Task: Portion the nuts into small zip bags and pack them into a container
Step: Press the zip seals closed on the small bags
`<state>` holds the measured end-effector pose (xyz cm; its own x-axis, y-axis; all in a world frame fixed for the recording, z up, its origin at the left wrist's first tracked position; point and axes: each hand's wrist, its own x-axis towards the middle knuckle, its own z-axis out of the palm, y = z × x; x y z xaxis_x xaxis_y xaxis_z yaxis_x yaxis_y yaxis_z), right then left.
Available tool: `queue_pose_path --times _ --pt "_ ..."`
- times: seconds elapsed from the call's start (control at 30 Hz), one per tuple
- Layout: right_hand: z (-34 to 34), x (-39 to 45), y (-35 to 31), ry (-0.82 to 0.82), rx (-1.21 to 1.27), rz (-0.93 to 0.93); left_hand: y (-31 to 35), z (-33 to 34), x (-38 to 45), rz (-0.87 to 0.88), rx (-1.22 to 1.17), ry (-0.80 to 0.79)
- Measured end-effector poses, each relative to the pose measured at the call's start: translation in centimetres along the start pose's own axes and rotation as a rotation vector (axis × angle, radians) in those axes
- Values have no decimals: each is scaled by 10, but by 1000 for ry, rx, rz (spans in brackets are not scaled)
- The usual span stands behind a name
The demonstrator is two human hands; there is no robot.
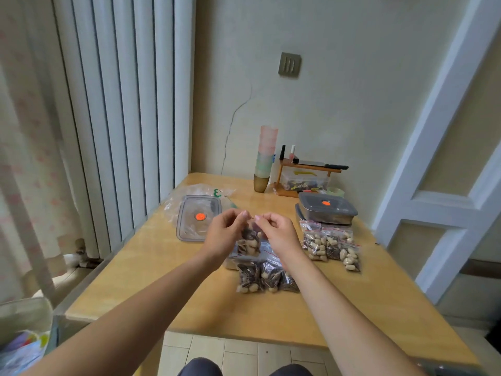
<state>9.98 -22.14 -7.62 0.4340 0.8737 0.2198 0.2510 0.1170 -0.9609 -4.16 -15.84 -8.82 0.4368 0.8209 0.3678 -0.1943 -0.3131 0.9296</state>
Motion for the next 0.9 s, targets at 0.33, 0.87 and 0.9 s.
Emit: queue_pose_path --times 0.33,0.87,0.9 --pt "11 -1 4 43 172 51 0 -3 6 -40 -113 50" --pt "7 -4 2 43 151 -60 -10 4 11 -121 -200 98" --pt "8 -4 2 58 133 -63 -11 5 10 -113 -198 96"
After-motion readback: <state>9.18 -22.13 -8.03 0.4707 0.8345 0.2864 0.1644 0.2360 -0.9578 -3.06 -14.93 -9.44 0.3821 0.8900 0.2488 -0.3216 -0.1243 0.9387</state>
